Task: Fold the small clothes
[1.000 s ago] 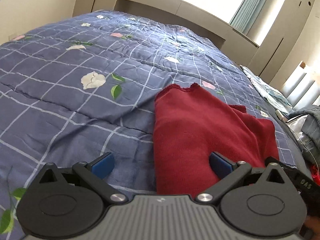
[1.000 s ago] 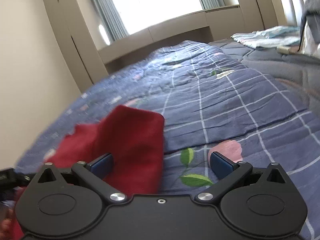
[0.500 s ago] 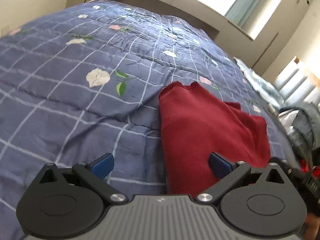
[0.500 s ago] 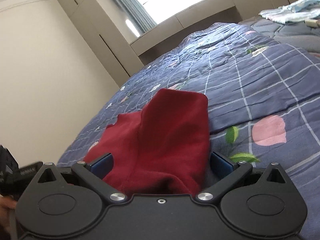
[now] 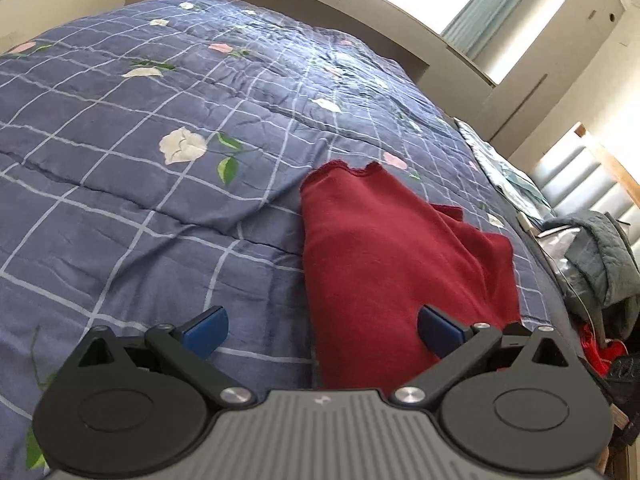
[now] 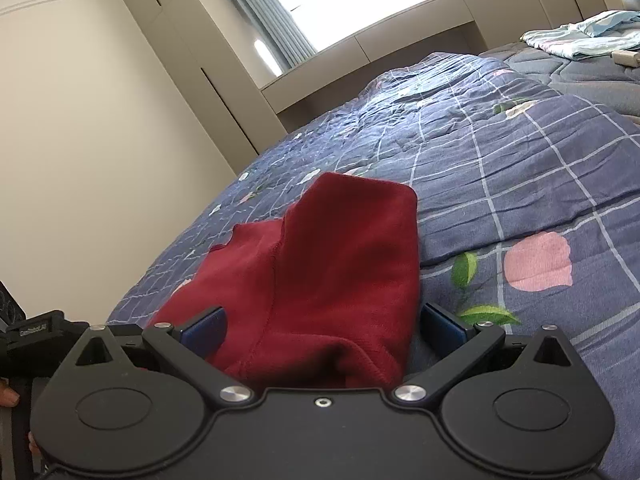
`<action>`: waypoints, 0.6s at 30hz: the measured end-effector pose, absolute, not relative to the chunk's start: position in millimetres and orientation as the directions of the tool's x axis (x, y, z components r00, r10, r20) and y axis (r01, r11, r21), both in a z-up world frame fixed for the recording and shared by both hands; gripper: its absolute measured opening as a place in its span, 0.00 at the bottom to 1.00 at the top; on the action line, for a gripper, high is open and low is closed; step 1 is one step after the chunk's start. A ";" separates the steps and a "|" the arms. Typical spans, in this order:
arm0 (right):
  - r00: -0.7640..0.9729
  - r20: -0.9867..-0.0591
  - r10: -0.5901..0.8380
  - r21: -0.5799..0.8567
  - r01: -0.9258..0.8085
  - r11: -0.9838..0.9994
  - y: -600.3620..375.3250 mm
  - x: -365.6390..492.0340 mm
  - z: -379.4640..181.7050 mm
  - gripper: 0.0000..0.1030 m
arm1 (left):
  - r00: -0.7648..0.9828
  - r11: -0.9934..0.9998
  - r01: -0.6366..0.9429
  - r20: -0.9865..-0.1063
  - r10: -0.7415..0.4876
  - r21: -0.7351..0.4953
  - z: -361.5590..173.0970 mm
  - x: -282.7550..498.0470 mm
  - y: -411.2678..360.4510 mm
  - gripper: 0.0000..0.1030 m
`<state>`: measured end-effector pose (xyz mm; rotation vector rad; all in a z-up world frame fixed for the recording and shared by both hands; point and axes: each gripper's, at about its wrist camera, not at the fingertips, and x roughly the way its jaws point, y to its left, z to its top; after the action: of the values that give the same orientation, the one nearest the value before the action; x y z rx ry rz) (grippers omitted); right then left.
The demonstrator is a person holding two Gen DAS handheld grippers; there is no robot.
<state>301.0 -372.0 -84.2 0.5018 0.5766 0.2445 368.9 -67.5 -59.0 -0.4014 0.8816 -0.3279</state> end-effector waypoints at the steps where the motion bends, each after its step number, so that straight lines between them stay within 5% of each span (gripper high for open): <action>1: 0.814 -0.460 0.354 0.513 -0.081 0.854 -371.5 301.1 -84.2 1.00 | 0.590 0.877 0.124 -0.676 -0.441 -0.464 -58.2 368.8 -69.3 1.00; 12: 0.819 -0.458 0.347 0.504 -0.083 0.860 -369.0 300.4 -84.4 0.99 | 0.538 0.856 0.183 -0.679 -0.499 -0.484 -62.6 371.1 -82.2 0.99; 15: 0.819 -0.471 0.329 0.485 -0.071 0.872 -366.4 300.2 -82.4 0.86 | 0.527 0.843 0.192 -0.672 -0.520 -0.502 -63.8 371.7 -80.7 0.97; 17: 0.813 -0.483 0.325 0.474 -0.069 0.878 -363.5 301.5 -81.4 0.67 | 0.522 0.831 0.200 -0.662 -0.538 -0.519 -63.4 372.1 -80.5 0.88; 18: 0.810 -0.491 0.322 0.467 -0.067 0.882 -361.6 301.9 -80.5 0.64 | 0.514 0.818 0.208 -0.652 -0.558 -0.536 -63.2 372.6 -80.9 0.76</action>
<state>301.9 -361.6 -80.5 0.4497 0.5946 0.2155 372.6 -80.9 -63.2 -0.4205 0.9242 -0.4771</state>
